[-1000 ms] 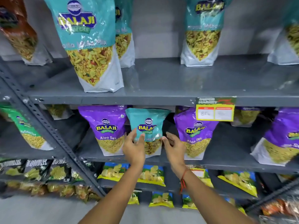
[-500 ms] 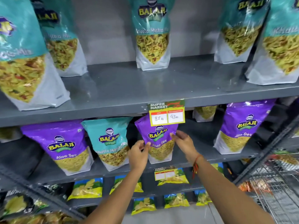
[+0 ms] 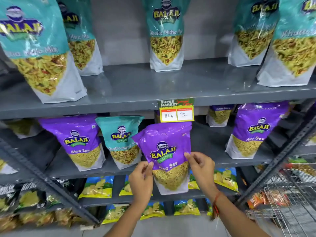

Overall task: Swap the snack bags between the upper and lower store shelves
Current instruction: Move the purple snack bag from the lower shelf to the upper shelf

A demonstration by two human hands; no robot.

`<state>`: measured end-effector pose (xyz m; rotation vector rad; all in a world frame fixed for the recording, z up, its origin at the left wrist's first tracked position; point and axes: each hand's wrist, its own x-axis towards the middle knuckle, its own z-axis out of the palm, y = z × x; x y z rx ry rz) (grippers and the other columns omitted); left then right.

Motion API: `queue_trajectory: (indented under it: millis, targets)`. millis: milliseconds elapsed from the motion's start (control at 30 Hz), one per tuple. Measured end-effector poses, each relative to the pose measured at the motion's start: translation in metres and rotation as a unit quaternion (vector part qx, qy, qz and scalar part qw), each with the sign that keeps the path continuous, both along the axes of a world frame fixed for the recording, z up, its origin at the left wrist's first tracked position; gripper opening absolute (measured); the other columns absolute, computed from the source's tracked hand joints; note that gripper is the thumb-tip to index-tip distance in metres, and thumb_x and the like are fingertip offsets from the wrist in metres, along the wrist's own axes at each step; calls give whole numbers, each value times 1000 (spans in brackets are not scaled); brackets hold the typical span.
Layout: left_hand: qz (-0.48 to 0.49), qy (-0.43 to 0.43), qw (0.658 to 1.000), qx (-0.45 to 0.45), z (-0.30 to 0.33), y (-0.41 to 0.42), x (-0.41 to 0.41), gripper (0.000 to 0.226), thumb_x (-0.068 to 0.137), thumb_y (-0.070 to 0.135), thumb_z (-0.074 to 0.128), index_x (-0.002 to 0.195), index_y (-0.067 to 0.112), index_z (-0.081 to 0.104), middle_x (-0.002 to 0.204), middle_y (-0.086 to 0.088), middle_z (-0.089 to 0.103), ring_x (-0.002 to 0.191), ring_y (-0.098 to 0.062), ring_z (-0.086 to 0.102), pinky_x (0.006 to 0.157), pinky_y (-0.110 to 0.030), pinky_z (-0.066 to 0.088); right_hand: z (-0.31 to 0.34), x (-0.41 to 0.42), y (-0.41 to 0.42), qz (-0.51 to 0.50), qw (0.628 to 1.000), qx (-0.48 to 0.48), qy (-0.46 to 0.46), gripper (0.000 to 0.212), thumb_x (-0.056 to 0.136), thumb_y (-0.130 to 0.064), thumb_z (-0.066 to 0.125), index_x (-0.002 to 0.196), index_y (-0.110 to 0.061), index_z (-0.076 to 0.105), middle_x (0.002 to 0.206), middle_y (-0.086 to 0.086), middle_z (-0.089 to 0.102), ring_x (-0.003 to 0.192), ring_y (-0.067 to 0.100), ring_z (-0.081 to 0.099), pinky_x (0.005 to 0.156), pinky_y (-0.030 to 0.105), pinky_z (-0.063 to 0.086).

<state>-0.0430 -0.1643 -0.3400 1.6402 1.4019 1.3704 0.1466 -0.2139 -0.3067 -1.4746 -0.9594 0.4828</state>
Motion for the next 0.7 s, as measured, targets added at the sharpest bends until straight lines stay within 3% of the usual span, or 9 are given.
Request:
queue_trajectory:
  millis: [67, 167, 300, 400, 467, 567, 700]
  targets:
    - [-9, -46, 999, 18, 15, -19, -9, 33, 82, 55, 54, 72, 25, 63, 62, 13, 63, 54, -2, 54, 54, -22, 42, 12, -9, -20, 8, 1000, 22, 11, 42, 91, -13, 69, 53, -27, 60, 50, -13, 61, 51, -4, 47, 53, 18, 40]
    - [-17, -143, 989, 45, 55, -32, -16, 30, 77, 53, 61, 75, 24, 67, 67, 9, 68, 60, -4, 58, 62, -29, 49, 51, -17, -37, 26, 997, 66, 36, 22, 89, -25, 72, 70, -15, 73, 66, 7, 73, 63, 6, 58, 61, 35, 50]
    - [-52, -208, 968, 132, 148, -19, -11, 17, 79, 42, 64, 70, 27, 66, 64, 15, 65, 58, 0, 51, 58, -16, 44, 141, -16, -26, 36, 985, 164, 44, 21, 87, -20, 72, 74, -4, 73, 74, 21, 74, 68, 12, 60, 65, 32, 49]
    - [-76, -204, 954, 207, 222, 9, 1, 14, 86, 22, 66, 72, 25, 65, 59, 19, 63, 56, 3, 49, 57, -12, 40, 212, -7, 0, 47, 972, 219, 76, 16, 88, -13, 72, 74, -6, 74, 74, 15, 76, 70, 16, 62, 66, 30, 50]
    - [-88, -209, 946, 230, 264, 36, 11, 15, 87, 20, 66, 73, 24, 66, 57, 22, 62, 55, 5, 49, 57, -13, 39, 251, 3, 23, 49, 965, 245, 82, 18, 88, -13, 72, 70, -14, 74, 69, 4, 73, 69, 14, 61, 64, 27, 49]
    - [-86, -226, 940, 241, 308, 80, 27, 11, 81, 36, 66, 74, 29, 68, 59, 19, 65, 60, 3, 54, 63, -21, 44, 291, 20, 62, 50, 959, 270, 77, 22, 85, -20, 74, 64, -17, 72, 70, 4, 68, 72, 17, 55, 67, 31, 45]
    - [-59, -229, 946, 223, 333, 133, 43, 12, 79, 36, 69, 78, 25, 72, 71, 6, 71, 67, -7, 63, 71, -35, 53, 308, 37, 112, 35, 965, 249, 67, 22, 85, -24, 74, 70, -7, 71, 75, 24, 70, 72, 18, 54, 71, 34, 44]
